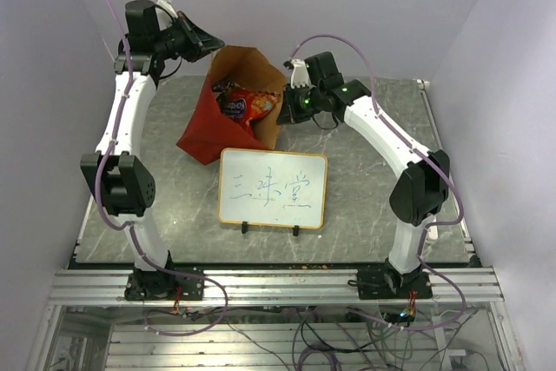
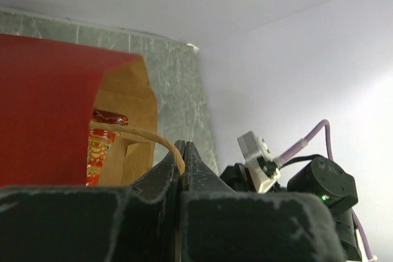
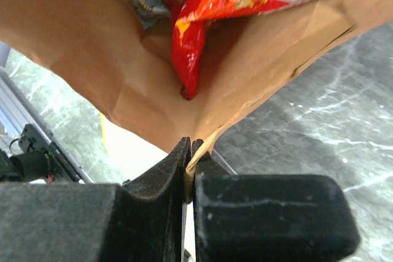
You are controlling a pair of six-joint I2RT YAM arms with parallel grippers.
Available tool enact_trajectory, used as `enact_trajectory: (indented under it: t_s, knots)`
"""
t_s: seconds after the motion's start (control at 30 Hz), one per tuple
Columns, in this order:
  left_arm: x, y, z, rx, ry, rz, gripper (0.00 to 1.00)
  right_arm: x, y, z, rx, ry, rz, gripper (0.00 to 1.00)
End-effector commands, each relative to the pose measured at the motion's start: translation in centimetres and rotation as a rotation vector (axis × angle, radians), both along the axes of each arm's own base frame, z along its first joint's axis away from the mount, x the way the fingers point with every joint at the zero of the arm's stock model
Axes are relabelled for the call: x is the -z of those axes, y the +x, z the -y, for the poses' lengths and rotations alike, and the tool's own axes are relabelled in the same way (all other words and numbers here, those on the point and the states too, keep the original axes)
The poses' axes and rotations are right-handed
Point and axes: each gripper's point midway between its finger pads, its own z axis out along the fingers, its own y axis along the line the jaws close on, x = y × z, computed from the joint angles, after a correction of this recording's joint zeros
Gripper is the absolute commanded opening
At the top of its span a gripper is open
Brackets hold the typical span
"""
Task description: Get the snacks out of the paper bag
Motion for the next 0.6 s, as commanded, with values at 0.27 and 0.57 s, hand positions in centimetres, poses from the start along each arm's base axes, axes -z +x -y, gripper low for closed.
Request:
enact_trajectory:
  t_s: [0.27, 0.57]
  knots:
    - [-1.1, -4.8, 0.8, 0.015, 0.049, -0.05, 0.07, -4.3, 1.3, 4.6, 0.149, -0.096, 0.131, 0.27]
    - [0.1, -5.5, 1.3, 0.041, 0.068, -0.108, 0.07, -6.5, 2.8, 7.5, 0.241, -0.225, 0.238, 0.51]
